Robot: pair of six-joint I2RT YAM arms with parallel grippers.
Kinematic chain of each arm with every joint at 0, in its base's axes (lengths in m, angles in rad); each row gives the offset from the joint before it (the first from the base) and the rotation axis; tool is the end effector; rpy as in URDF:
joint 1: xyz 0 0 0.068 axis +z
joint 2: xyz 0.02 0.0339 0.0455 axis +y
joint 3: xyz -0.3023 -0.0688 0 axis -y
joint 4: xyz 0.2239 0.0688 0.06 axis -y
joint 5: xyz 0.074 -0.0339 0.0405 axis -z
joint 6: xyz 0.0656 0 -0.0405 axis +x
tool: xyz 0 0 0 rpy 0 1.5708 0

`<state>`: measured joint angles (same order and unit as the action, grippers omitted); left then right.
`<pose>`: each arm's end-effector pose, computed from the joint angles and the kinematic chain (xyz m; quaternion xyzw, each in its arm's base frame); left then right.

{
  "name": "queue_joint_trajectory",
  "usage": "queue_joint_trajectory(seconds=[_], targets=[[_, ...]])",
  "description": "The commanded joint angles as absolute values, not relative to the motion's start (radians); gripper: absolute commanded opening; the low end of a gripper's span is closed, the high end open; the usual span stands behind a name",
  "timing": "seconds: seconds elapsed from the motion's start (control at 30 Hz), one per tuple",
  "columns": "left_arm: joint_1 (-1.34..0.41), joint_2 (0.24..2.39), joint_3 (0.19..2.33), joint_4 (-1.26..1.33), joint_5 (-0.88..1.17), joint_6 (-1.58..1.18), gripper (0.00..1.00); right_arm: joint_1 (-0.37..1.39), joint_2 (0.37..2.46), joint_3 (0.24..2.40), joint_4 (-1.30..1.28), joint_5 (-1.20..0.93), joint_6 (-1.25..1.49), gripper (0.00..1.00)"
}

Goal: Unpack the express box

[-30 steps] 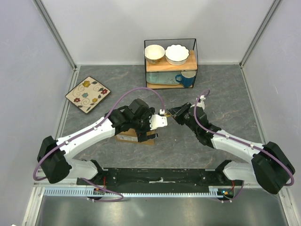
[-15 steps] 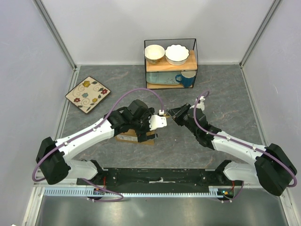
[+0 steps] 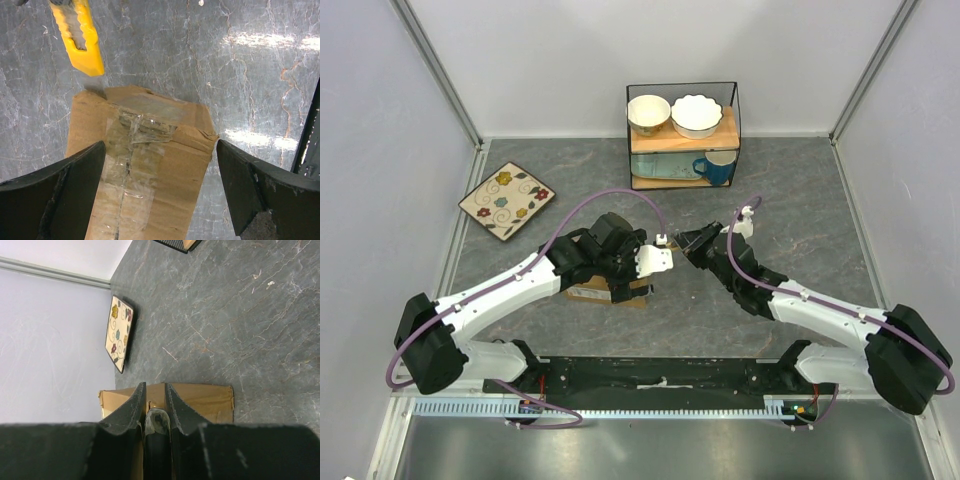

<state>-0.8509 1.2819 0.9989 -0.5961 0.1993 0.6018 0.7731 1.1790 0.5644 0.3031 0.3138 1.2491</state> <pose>0.1576 -0.1994 0.2918 0.6469 0.6774 -0.1348 0.3231 0.1945 0.1614 0.2710 0.2776 0.7541 0.4258 0.4158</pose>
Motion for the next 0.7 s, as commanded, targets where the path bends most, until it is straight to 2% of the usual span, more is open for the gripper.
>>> queue_joint_trajectory(seconds=[0.0, 0.67], targets=[[-0.854, 1.266, 0.985, -0.609, 0.184, 0.571, 0.99, 0.788, 1.138, 0.609, 0.288, 0.342, 1.239, 0.00], [-0.854, 1.270, 0.996, -0.612, 0.176, 0.574, 0.99, 0.788, 1.158, 0.620, 0.296, 0.336, 1.230, 0.00]])
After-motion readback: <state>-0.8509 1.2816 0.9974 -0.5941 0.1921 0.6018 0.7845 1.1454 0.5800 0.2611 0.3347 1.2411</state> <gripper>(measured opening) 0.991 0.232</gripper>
